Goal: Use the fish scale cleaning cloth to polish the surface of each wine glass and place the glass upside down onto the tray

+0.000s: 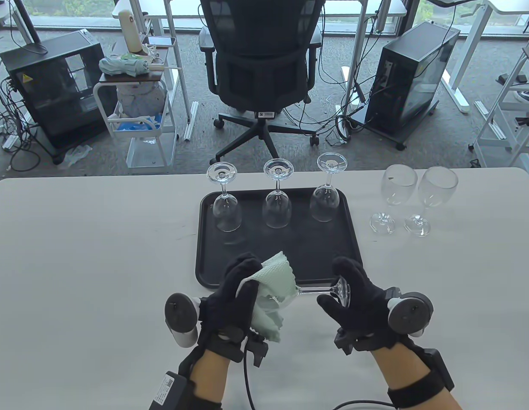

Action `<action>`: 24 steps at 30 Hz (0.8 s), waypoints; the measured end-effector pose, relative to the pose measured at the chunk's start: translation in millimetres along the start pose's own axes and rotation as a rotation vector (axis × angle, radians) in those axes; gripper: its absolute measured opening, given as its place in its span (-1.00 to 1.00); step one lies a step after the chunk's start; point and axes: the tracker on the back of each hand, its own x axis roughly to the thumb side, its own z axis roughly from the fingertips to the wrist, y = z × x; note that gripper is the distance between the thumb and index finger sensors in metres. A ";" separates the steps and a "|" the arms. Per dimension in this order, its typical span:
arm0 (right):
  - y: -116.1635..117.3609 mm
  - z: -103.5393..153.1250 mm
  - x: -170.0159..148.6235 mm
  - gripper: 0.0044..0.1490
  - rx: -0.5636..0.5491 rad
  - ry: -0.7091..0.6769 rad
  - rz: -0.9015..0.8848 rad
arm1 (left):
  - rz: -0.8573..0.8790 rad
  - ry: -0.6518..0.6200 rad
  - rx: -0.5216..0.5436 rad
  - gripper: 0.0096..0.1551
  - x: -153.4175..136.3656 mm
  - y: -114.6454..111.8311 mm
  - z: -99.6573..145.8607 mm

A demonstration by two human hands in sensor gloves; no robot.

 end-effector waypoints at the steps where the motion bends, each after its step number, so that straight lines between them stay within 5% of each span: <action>1: 0.3 -1.2 -1.9 0.06 0.025 0.085 -0.031 | -0.022 -0.023 0.002 -0.34 1.6 -0.7 0.2; 3: 0.7 -0.2 -3.7 0.06 0.124 0.200 -0.119 | -0.094 -0.066 0.030 -0.34 4.1 0.2 0.5; 7: -1.9 0.5 11.1 0.16 0.031 -0.116 0.173 | -0.046 -0.022 0.012 -0.36 1.9 2.7 -0.7; 8: -2.4 2.7 17.6 0.21 0.030 -0.292 0.331 | 0.008 0.017 0.014 -0.36 -0.4 3.1 -1.0; 11: -4.9 5.6 23.0 0.23 -0.032 -0.405 0.432 | 0.062 0.039 -0.025 -0.35 -2.1 1.8 -1.4; 14: -1.6 2.3 15.1 0.05 -0.017 -0.202 0.182 | 0.026 0.020 0.003 -0.34 3.7 0.8 0.1; 17: 1.8 1.0 0.7 0.05 0.068 0.169 -0.118 | -0.084 -0.052 0.013 -0.29 10.2 -0.1 0.2; 19: 1.3 -0.5 0.7 0.08 0.071 0.108 -0.102 | -0.099 -0.060 0.005 -0.30 10.0 1.4 -0.5; 24: -5.9 1.9 16.4 0.25 0.011 -0.314 0.368 | 0.008 0.040 -0.015 -0.31 1.4 -0.5 -0.5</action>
